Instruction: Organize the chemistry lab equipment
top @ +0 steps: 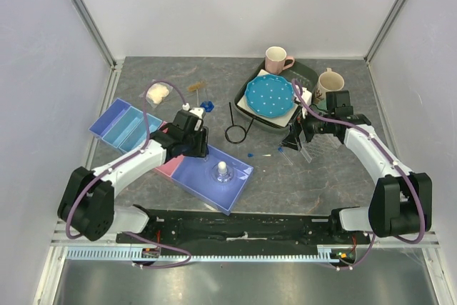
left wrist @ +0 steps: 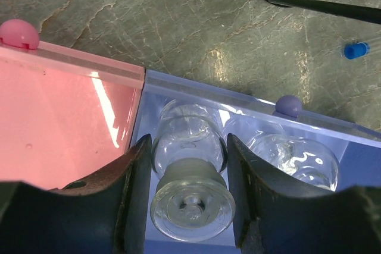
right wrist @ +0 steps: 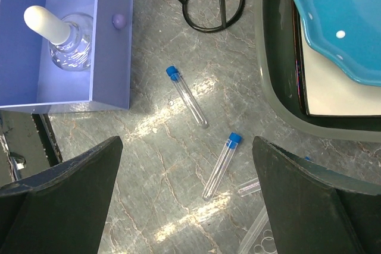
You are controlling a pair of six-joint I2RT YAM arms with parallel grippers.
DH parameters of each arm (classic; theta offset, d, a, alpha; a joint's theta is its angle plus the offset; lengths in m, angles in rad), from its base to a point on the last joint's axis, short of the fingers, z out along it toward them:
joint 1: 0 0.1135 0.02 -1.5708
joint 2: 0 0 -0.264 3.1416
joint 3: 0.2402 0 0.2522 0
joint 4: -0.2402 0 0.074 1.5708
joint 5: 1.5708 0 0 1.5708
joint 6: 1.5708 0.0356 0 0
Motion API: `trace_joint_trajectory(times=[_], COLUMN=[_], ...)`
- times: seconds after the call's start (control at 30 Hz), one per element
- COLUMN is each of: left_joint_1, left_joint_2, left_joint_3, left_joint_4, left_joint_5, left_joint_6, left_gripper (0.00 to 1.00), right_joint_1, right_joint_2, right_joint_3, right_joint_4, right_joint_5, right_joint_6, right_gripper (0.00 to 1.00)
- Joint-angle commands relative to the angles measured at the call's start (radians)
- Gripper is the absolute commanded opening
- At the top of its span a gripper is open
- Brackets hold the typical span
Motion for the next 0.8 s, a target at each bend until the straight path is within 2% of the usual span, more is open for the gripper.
trace_joint_trajectory(times=[0.0, 0.13, 0.23, 0.27, 0.37, 0.53, 0.77], left_joint_1=[-0.030, -0.042, -0.050, -0.050, -0.055, -0.062, -0.062], left_joint_2=[0.040, 0.060, 0.063, 0.062, 0.056, 0.026, -0.069], left_joint_3=[0.009, 0.009, 0.012, 0.014, 0.021, 0.038, 0.052], left_joint_4=[0.080, 0.080, 0.074, 0.069, 0.053, 0.023, -0.012], left_joint_5=[-0.051, -0.062, -0.070, -0.068, -0.062, -0.062, -0.053], left_joint_6=[-0.035, -0.041, -0.045, -0.048, -0.052, -0.058, -0.063], left_gripper=[0.30, 0.33, 0.42, 0.49, 0.60, 0.72, 0.77], right_joint_1=[-0.004, -0.004, -0.005, -0.004, -0.004, -0.005, -0.004], right_joint_2=[0.015, 0.018, 0.021, 0.022, 0.025, 0.024, 0.019], right_joint_3=[0.012, 0.014, 0.015, 0.015, 0.017, 0.018, 0.020], right_joint_4=[-0.001, -0.007, -0.010, -0.012, -0.017, -0.021, -0.030], right_joint_5=[-0.011, -0.006, -0.005, -0.005, -0.008, -0.011, -0.009], right_joint_6=[-0.035, -0.042, -0.046, -0.047, -0.050, -0.056, -0.072], right_gripper=[0.98, 0.98, 0.98, 0.98, 0.98, 0.98, 0.98])
